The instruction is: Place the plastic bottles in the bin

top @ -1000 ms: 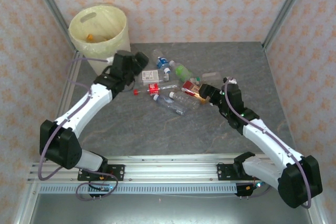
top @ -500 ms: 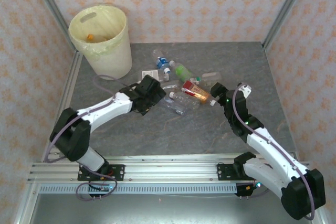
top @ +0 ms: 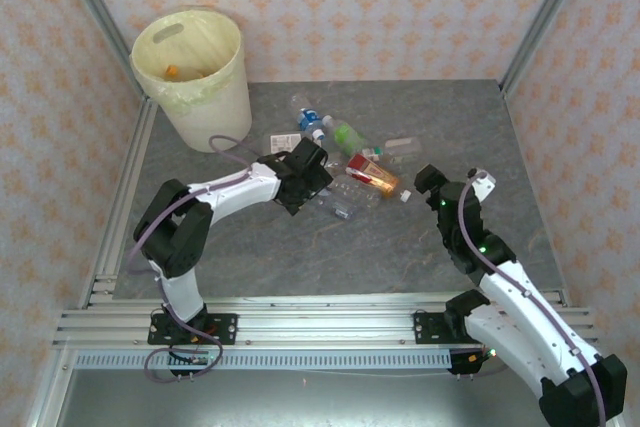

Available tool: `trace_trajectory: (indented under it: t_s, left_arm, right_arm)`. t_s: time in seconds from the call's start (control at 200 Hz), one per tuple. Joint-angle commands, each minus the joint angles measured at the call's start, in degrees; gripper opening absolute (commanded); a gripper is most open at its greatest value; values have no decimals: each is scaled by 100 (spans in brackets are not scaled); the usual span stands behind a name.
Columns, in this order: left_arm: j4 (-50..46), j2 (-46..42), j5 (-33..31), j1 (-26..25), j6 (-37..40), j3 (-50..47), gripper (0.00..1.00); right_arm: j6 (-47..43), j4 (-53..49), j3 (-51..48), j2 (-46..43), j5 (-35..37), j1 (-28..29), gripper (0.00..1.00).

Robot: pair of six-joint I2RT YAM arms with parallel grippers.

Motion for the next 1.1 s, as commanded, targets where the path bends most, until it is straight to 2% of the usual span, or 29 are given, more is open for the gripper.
trace_trajectory:
  t_s: [0.0, 0.32, 0.776, 0.921, 1.091]
  left_arm:
    - [-227, 155, -44, -48, -80, 107, 83]
    - [-455, 396, -357, -101, 143, 371, 70]
    - [-729, 792, -570, -110, 470, 478, 69]
    - [-725, 802, -567, -134, 567, 502, 58]
    - [-718, 593, -760, -178, 782, 550, 52]
  right_arm:
    - [28, -142, -104, -47, 259, 25, 100]
    - [21, -119, -144, -55, 234, 20, 100]
    - [7, -51, -181, -53, 236, 20, 100]
    - [17, -41, -190, -55, 212, 27, 100]
    - [12, 16, -183, -52, 185, 21, 100]
